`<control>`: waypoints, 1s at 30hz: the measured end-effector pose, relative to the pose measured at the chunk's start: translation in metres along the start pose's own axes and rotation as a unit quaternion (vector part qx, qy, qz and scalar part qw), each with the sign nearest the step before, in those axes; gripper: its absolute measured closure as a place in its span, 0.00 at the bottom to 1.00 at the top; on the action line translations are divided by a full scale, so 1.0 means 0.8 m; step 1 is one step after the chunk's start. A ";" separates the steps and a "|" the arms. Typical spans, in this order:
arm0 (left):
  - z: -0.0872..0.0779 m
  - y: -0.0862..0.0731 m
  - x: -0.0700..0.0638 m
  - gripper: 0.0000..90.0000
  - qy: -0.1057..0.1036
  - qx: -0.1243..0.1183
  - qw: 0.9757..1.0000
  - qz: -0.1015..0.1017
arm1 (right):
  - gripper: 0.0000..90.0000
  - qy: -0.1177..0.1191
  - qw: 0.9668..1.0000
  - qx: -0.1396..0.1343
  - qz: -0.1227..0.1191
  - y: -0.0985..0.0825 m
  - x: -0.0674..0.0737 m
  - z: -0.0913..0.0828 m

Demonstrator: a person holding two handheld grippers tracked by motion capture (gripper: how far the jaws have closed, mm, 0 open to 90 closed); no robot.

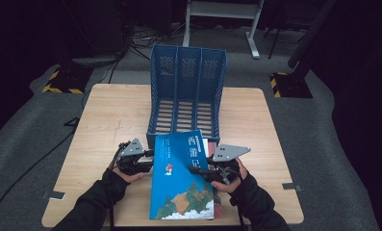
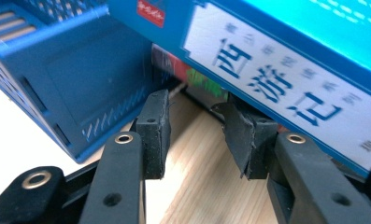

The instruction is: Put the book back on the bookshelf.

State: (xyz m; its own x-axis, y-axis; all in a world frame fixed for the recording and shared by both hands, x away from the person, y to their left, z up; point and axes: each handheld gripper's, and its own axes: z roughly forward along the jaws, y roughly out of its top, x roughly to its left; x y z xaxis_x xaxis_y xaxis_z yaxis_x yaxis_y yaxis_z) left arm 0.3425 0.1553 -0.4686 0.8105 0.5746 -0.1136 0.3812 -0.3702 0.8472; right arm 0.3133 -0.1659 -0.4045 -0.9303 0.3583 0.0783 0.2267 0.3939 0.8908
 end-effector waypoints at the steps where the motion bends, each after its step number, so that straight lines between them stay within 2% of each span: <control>1: -0.003 0.003 -0.001 0.69 0.000 -0.007 1.000 0.003 | 0.76 0.001 1.000 -0.003 -0.001 0.001 0.001 -0.001; 6: -0.012 0.018 0.000 0.73 -0.009 -0.025 1.000 0.007 | 0.76 -0.007 1.000 -0.021 -0.017 0.010 0.007 -0.011; 10: -0.014 0.028 0.000 0.73 -0.013 -0.027 1.000 0.010 | 0.77 -0.010 0.999 -0.031 -0.025 0.013 0.008 -0.017; 12: -0.012 0.033 0.003 0.74 -0.018 -0.032 0.999 0.001 | 0.77 -0.009 0.999 -0.035 -0.028 0.013 0.009 -0.021; 13: -0.011 0.036 0.004 0.74 -0.019 -0.031 0.999 0.008 | 0.77 -0.009 0.999 -0.036 -0.031 0.014 0.010 -0.022; 15: -0.011 0.040 0.002 0.78 -0.022 -0.033 0.999 0.008 | 0.77 -0.015 0.998 -0.036 -0.039 0.015 0.013 -0.025; 20: -0.015 0.054 0.002 0.78 -0.035 -0.056 0.998 0.008 | 0.78 -0.019 0.998 -0.048 -0.046 0.020 0.011 -0.035; 22: -0.015 0.060 0.002 0.79 -0.032 -0.054 0.998 0.018 | 0.79 -0.023 0.997 -0.050 -0.049 0.022 0.012 -0.039; 28: -0.007 0.077 0.004 0.83 -0.036 -0.054 0.998 0.023 | 0.79 -0.040 0.996 -0.049 -0.059 0.025 0.011 -0.047; 30: -0.003 0.083 0.006 0.86 -0.042 -0.059 0.997 0.017 | 0.79 -0.044 0.996 -0.052 -0.059 0.026 0.010 -0.051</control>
State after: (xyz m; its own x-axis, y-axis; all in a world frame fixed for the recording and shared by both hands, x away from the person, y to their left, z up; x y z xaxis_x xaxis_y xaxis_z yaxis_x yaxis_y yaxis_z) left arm 0.3701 0.1353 -0.4114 0.8584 0.4979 -0.1233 0.3023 -0.2968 0.9058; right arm 0.2990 -0.1891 -0.3670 -0.9188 0.3894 -0.0649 0.0823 0.3496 0.9333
